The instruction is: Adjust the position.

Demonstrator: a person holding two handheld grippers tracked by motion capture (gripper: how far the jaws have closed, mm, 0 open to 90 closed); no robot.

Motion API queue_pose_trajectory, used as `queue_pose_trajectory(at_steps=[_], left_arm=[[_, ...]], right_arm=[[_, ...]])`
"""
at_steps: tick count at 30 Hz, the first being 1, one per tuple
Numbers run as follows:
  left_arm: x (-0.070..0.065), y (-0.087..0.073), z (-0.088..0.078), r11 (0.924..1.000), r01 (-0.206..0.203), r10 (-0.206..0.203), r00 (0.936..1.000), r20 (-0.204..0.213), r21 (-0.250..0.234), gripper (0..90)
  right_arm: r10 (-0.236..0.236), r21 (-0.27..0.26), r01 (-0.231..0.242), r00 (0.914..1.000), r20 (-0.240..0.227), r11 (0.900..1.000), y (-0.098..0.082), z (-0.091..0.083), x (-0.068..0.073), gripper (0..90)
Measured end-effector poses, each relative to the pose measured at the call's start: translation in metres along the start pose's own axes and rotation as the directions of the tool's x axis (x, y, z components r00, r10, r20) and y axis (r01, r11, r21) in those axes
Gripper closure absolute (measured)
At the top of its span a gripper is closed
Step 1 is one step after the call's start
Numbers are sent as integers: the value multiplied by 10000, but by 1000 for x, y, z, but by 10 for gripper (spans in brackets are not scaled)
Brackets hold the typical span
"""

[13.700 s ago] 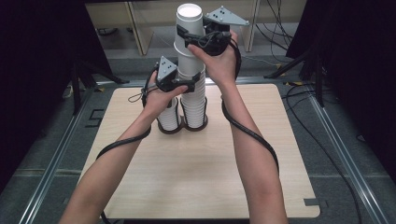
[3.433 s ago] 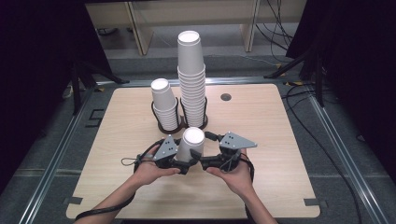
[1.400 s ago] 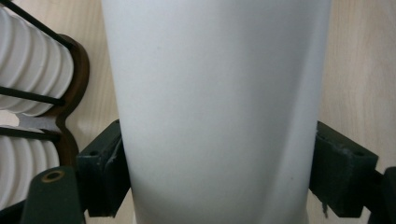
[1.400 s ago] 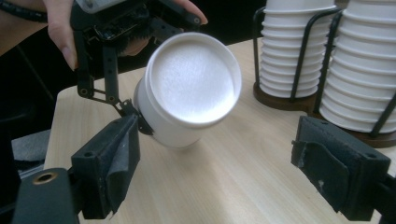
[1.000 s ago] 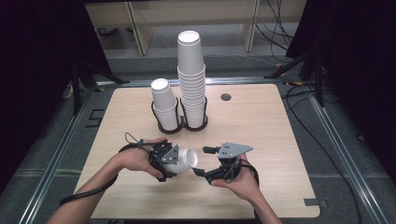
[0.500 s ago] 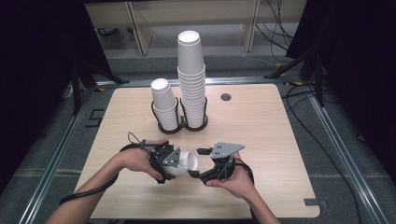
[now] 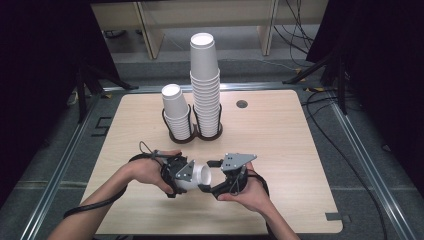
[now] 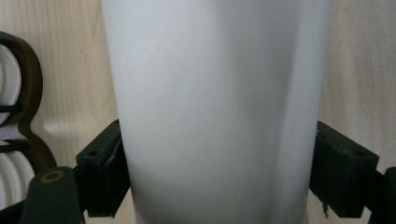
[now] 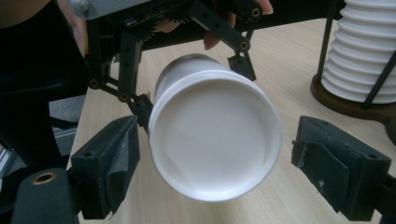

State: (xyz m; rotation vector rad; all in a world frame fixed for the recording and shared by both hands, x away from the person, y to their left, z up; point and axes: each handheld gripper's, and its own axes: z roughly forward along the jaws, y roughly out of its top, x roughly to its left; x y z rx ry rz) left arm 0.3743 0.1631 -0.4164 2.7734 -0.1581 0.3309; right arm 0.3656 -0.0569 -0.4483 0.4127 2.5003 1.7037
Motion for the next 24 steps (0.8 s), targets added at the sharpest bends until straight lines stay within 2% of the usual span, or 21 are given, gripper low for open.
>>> queue_pose_trajectory(at_steps=[5, 6, 10, 11, 12, 13, 24], left_arm=[[-1, 1, 0, 9999, -78, 78, 9999, 80, 65, 179], [-1, 1, 1, 9999, -89, 89, 9999, 88, 64, 179], [-1, 1, 1, 9999, -122, 121, 9999, 111, 76, 178], [-1, 2, 1, 9999, -129, 128, 9999, 116, 81, 178], [-1, 2, 1, 9999, -129, 129, 9998, 121, 80, 178], [-1, 2, 0, 9999, -144, 143, 9998, 131, 76, 178], [-1, 3, 1, 9996, -248, 246, 9995, 189, 130, 177]], right_arm=[[-219, -54, 218, 9997, -74, 9997, 0, 3, -1, 156], [-56, -14, 56, 10000, -77, 10000, 0, 3, 1, 158], [-138, 40, 139, 9997, -205, 9999, 0, 5, 1, 161], [70, 92, -68, 9997, -250, 9999, -1, 5, 2, 162], [67, 13, -66, 9988, -488, 10000, -1, 7, 1, 164], [-118, 146, 123, 9995, -291, 9998, -1, 6, 1, 168], [-140, 135, 146, 9989, -451, 9998, -2, 9, 1, 184]])
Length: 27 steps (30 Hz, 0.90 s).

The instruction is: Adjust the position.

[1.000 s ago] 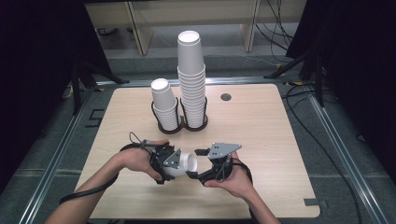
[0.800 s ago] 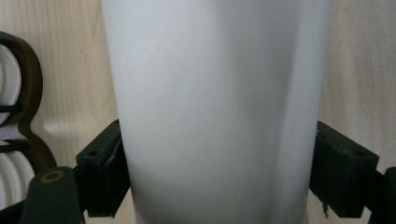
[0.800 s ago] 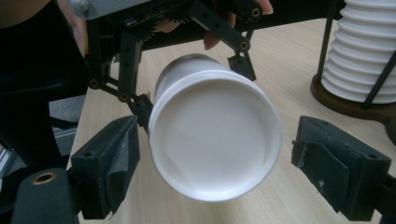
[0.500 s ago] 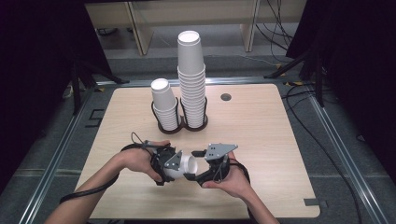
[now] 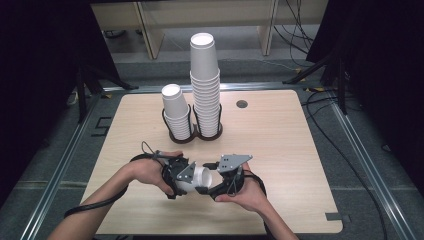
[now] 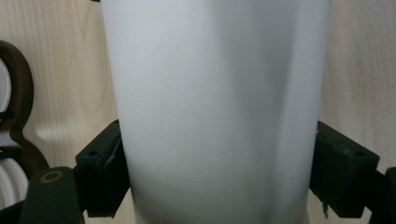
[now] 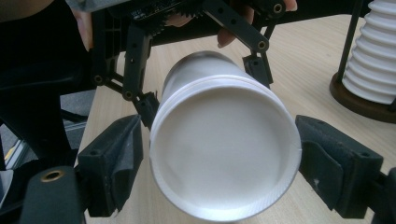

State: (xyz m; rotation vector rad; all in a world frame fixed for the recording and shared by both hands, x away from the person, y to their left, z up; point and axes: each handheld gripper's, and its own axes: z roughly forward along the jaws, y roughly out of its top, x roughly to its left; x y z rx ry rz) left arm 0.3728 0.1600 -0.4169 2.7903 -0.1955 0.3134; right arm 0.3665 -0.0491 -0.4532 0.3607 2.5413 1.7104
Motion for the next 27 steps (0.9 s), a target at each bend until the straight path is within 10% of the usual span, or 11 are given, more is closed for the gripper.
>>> queue_pose_trajectory(at_steps=[27], left_arm=[[-1, 2, 0, 9996, -244, 246, 9996, 167, -140, 165]], right_arm=[[-287, 28, 288, 9990, -329, 9996, -4, 2, -1, 269]])
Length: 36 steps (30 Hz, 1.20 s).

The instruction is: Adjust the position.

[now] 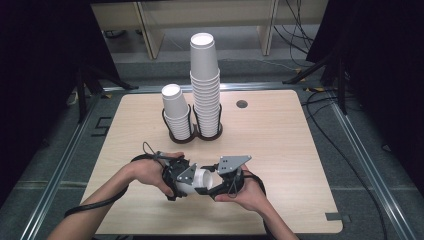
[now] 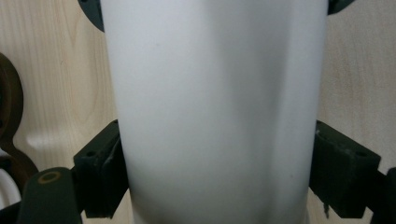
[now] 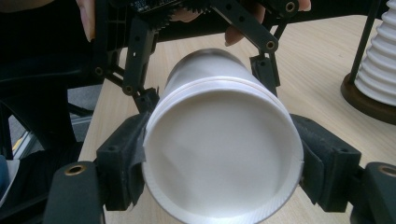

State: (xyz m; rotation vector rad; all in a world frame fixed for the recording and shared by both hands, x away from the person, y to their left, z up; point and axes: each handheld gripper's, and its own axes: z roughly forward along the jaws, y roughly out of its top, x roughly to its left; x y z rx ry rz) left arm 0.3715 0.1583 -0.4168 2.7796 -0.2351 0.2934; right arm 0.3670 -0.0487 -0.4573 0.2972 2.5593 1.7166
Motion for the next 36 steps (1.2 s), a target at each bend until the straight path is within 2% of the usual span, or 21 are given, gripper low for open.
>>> queue_pose_trajectory(at_steps=[1, 5, 6, 7, 11, 13, 14, 16, 21, 23, 25, 26, 27, 29, 30, 31, 32, 33, 34, 35, 36], left_arm=[[-1, -1, 1, 9988, 307, -305, 9995, 53, -384, 163], [1, -2, 1, 9988, 191, -189, 9998, 49, -446, 146], [1, -2, 0, 9993, -23, 22, 10000, -33, -376, 146], [0, -2, 1, 9978, 204, -210, 9997, -84, -627, 141], [0, -3, 0, 9963, 249, -269, 9994, -233, -828, 78], [2, -3, -1, 9966, 98, -119, 9996, -252, -816, 65], [2, -4, -2, 9927, 218, -265, 9989, -384, -1184, 30], [2, -4, -3, 9916, 221, -274, 9988, -399, -1271, 13], [1, -8, -4, 9846, 383, -535, 9949, -855, -1706, 0], [0, -11, -5, 9784, 566, -774, 9922, -982, -1990, 0], [0, -14, -6, 9659, 785, -1122, 9857, -1255, -2469, 0], [0, -14, -6, 9659, 785, -1122, 9857, -1255, -2469, 0], [0, -16, -8, 9593, 861, -1266, 9825, -1370, -2689, 0], [-1, -17, -10, 9506, 957, -1447, 9782, -1489, -2952, 0], [-1, -17, -10, 9506, 957, -1447, 9782, -1489, -2952, 0], [0, -19, -13, 9432, 994, -1546, 9759, -1542, -3170, 0], [0, -19, -13, 9432, 994, -1546, 9759, -1542, -3170, 0], [0, -20, -13, 9380, 1019, -1620, 9739, -1590, -3313, 0], [-1, -22, -15, 9258, 1104, -1805, 9694, -1664, -3614, 0], [-1, -22, -15, 9258, 1104, -1805, 9694, -1664, -3614, 0], [-1, -24, -15, 9161, 1140, -1973, 9628, -1847, -3844, 0]], right_arm=[[-61, -37, 61, 10000, 42, 10000, 0, -1, -1, 270], [-149, -90, 150, 9998, 129, 9998, 0, -2, 0, 271], [-204, -110, 206, 9997, 153, 9997, 0, -2, -1, 271], [-317, -122, 320, 9993, 193, 9994, 0, -2, -1, 271], [-203, -40, 204, 9995, 244, 9998, -1, -5, -2, 271], [-191, -61, 193, 9994, 300, 9998, -1, -6, -2, 271], [-140, -91, 143, 9993, 358, 9999, -1, -7, -1, 271], [-126, -86, 129, 9992, 382, 9999, -1, -7, -1, 271], [-29, -208, 39, 9988, 490, 9998, -3, -10, -2, 270], [-11, -198, 22, 9986, 528, 9998, -3, -13, -2, 270], [30, -213, -16, 9978, 662, 9998, -4, -17, -4, 270], [30, -213, -16, 9978, 662, 9998, -4, -17, -4, 270], [-197, -258, 218, 9967, 793, 9994, -5, -20, -6, 270], [117, -311, -91, 9964, 835, 9995, -5, -22, -4, 270], [117, -311, -91, 9964, 835, 9995, -5, -22, -4, 270], [108, -319, -81, 9965, 831, 9995, -5, -24, -5, 270], [108, -319, -81, 9965, 831, 9995, -5, -24, -5, 270], [99, -321, -69, 9956, 936, 9995, -5, -25, -5, 270], [140, -341, -105, 9946, 1026, 9994, -6, -27, -5, 270], [140, -341, -105, 9946, 1026, 9994, -6, -27, -5, 270], [27, -488, 21, 9950, 994, 9988, -7, -28, -6, 270]])
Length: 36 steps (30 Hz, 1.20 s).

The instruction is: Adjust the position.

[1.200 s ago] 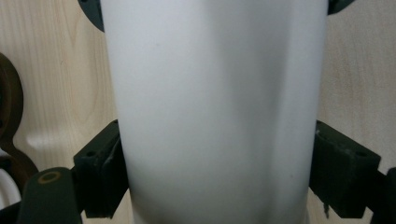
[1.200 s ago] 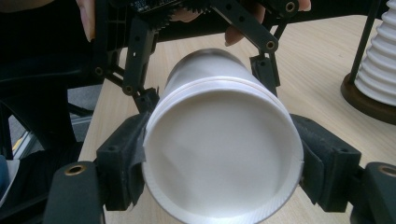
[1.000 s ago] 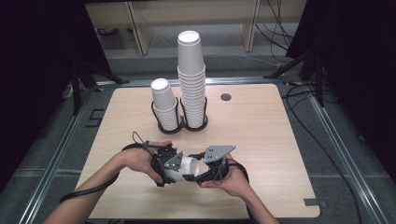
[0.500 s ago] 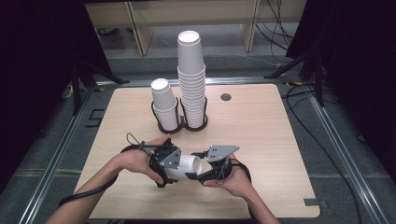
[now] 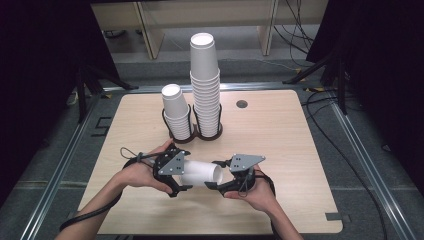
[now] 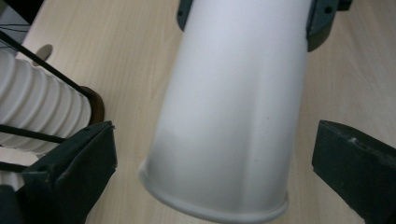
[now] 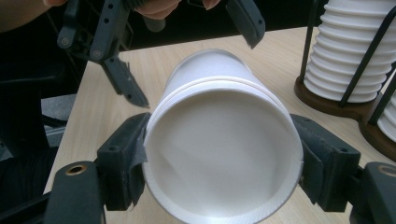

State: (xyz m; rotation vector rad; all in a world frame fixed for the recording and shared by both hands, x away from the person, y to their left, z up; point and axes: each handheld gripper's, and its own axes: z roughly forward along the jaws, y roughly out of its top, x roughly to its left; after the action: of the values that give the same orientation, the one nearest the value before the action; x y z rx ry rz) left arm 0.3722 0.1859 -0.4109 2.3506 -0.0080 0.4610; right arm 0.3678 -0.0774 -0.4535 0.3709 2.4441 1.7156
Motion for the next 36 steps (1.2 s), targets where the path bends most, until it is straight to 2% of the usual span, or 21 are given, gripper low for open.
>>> queue_pose_trajectory(at_steps=[2, 6, 8, 12, 13, 14, 15, 17, 18, 20, 21, 22, 24, 25, 28, 29, 30, 32, 34, 35, 36], left_arm=[[0, 0, -1, 10000, 3, -3, 10000, -83, 13, 0], [-2, -5, -3, 9993, 197, -204, 9995, -235, -314, 0], [-5, -9, -2, 9943, 618, -648, 9974, -316, -866, 0], [-7, -13, -3, 9908, 770, -823, 9956, -444, -1113, 0], [-7, -15, -3, 9869, 939, -1001, 9941, -423, -1309, 0], [-7, -15, -3, 9869, 939, -1001, 9941, -423, -1309, 0], [-8, -18, -4, 9822, 1159, -1229, 9917, -387, -1480, 0], [-7, -20, -4, 9804, 1167, -1249, 9912, -430, -1584, 0], [-7, -21, -3, 9767, 1306, -1379, 9899, -319, -1704, 0], [-7, -22, -3, 9766, 1299, -1371, 9901, -304, -1716, 0], [-7, -24, -2, 9680, 1473, -1537, 9880, -158, -2030, 0], [-7, -24, -3, 9677, 1498, -1541, 9880, -55, -2028, 0], [-6, -25, -3, 9680, 1436, -1471, 9891, -20, -2060, 0], [-6, -26, -1, 9616, 1537, -1558, 9877, 87, -2272, 0], [-5, -28, -1, 9591, 1532, -1548, 9879, 121, -2380, 0], [-5, -28, 0, 9531, 1674, -1666, 9857, 244, -2523, 0], [-4, -29, 0, 9538, 1613, -1609, 9867, 225, -2535, 0], [-3, -30, 1, 9498, 1659, -1621, 9861, 363, -2652, 0], [-2, -32, 3, 9451, 1759, -1699, 9844, 457, -2755, 0], [-2, -32, 3, 9451, 1759, -1699, 9844, 457, -2755, 0], [-2, -33, 5, 9412, 1783, -1706, 9840, 519, -2869, 0]], right_arm=[[32, 100, -33, 9999, 120, 9999, -1, -2, 1, 269], [215, 51, -216, 9997, 132, 9998, -5, -4, 1, 269], [260, 25, -260, 9995, 204, 9997, -6, -5, 0, 270], [330, -20, -330, 9992, 230, 9995, -6, -9, -1, 270], [238, -130, -234, 9992, 335, 9996, -5, -10, -1, 269], [369, -97, -366, 9990, 272, 9993, -5, -11, -1, 269], [305, -140, -300, 9991, 298, 9995, -4, -12, -2, 269], [435, -187, -431, 9988, 244, 9989, -4, -14, -2, 269], [413, -303, -408, 9990, 168, 9987, -5, -13, -3, 269], [428, -288, -419, 9986, 307, 9987, -4, -15, -3, 269], [265, -318, -254, 9991, 329, 9992, -4, -17, -4, 270], [436, -310, -428, 9987, 254, 9986, -3, -17, -3, 270], [350, -373, -339, 9990, 281, 9987, -3, -18, -3, 270], [286, -529, -277, 9995, 164, 9982, -2, -17, -3, 270], [289, -493, -281, 9994, 174, 9984, -2, -19, -2, 270], [196, -462, -191, 9998, 106, 9988, -1, -19, -2, 270], [196, -462, -191, 9998, 106, 9988, -1, -19, -2, 270], [250, -507, -249, 9997, 17, 9984, 0, -20, -1, 270], [370, -563, -389, 9987, -353, 9977, 0, -19, -1, 270], [370, -563, -389, 9987, -353, 9977, 0, -19, -1, 270], [359, -471, -372, 9990, -272, 9982, 0, -20, -1, 270]])
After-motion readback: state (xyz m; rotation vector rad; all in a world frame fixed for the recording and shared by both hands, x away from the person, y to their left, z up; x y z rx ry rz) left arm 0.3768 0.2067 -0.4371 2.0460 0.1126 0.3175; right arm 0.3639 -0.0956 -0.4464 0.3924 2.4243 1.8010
